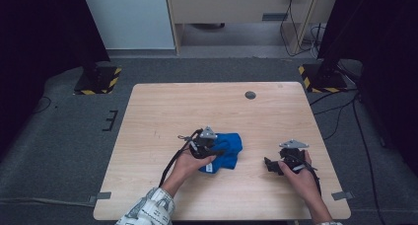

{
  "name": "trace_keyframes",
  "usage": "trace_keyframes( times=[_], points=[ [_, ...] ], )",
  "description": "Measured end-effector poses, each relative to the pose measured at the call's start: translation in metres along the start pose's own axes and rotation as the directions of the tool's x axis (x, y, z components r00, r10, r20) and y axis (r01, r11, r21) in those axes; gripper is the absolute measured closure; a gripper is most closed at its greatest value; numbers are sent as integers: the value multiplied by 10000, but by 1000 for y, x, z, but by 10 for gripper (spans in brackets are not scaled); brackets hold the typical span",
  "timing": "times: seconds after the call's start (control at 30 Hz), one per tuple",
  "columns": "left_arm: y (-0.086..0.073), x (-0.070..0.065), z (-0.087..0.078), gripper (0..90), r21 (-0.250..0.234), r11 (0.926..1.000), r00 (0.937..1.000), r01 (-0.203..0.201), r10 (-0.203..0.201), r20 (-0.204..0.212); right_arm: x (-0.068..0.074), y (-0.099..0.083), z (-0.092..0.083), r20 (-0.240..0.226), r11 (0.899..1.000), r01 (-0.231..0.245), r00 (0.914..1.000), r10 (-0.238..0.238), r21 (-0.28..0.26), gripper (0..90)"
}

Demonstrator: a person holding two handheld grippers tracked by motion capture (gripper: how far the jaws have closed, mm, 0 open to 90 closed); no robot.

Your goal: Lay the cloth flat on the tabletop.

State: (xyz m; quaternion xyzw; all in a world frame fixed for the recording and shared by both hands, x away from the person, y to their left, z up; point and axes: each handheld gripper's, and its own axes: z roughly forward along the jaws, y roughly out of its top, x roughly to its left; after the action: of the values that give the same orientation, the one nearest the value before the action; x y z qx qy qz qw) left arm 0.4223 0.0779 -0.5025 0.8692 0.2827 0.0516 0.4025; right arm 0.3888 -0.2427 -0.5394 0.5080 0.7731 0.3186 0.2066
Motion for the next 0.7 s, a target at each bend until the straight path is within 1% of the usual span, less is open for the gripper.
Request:
trace_keyframes(
  times=[0.03,0.07,0.1,0.13,0.17,0.2,0.23,0.27,0.3,0.33,0.37,0.4,0.43,0.47,0.5,0.53,0.57,0.6,0.63,0.67,0.7],
  points=[
    [0,0,0,706,0,10000,10000,0,0,0,0,0,0,9,10000,-11,10000,11,0,5],
    [-1,0,6,679,43,10000,9999,78,-78,-147,0,0,0,10,10000,-10,10000,10,-1,5],
    [-1,0,6,636,43,10000,9999,78,-78,-147,0,0,0,1,10000,-3,10000,3,2,5],
    [-2,1,8,636,57,9999,9996,139,-138,-236,0,0,0,1,10000,-3,10000,3,2,5],
    [-3,1,10,486,13,9998,9993,177,-177,-331,0,0,0,3,10000,4,10000,-4,-4,6],
    [-5,1,10,403,-185,9997,9985,173,-182,-521,0,0,0,-51,10000,45,10000,-45,-7,10],
    [-5,1,8,351,-283,9995,9984,148,-163,-539,-1,0,-1,-84,9999,143,9999,-143,-10,15],
    [-5,1,8,315,-283,9995,9984,148,-163,-539,-1,0,-1,-84,9999,143,9999,-143,-10,15],
    [-6,1,5,315,-422,9990,9982,163,-187,-567,-1,0,-1,-149,9998,177,9997,-177,-14,43],
    [-6,0,3,271,-597,9981,9980,183,-218,-588,-2,1,-2,-217,9997,247,9995,-248,-49,86],
    [-7,-1,0,223,-720,9972,9980,211,-253,-574,1,2,-5,-276,9987,398,9988,-407,-308,99],
    [-7,-1,-3,223,-757,9970,9980,166,-211,-601,1,2,-5,-276,9987,398,9988,-407,-308,99],
    [-7,-2,-6,188,-804,9967,9972,104,-163,-725,5,6,-8,-471,9972,531,9973,-556,-517,142],
    [-9,-2,-13,171,-994,9950,9957,128,-218,-903,9,9,-9,-477,9948,759,9957,-793,-685,163],
    [-10,-2,-17,161,-1111,9937,9951,164,-271,-955,12,12,-12,-497,9922,939,9939,-982,-814,192],
    [-10,-2,-17,153,-1111,9937,9951,164,-271,-955,12,12,-12,-497,9922,939,9939,-982,-814,192],
    [-11,-2,-22,149,-1261,9918,9942,201,-331,-1021,20,21,-16,-685,9870,1114,9904,-1198,-1155,264],
    [-13,-1,-30,144,-1503,9882,9939,288,-444,-1012,24,25,-18,-789,9841,1243,9877,-1349,-1266,298],
    [-13,-1,-30,138,-1503,9882,9939,288,-444,-1012,24,25,-18,-789,9841,1243,9877,-1349,-1266,298],
    [-15,0,-38,135,-1673,9854,9937,298,-473,-1013,32,34,-19,-1100,9805,1336,9826,-1500,-1438,350],
    [-16,1,-42,131,-1698,9851,9935,273,-455,-1041,36,38,-19,-1272,9781,1463,9780,-1655,-1482,375]
  ],
)
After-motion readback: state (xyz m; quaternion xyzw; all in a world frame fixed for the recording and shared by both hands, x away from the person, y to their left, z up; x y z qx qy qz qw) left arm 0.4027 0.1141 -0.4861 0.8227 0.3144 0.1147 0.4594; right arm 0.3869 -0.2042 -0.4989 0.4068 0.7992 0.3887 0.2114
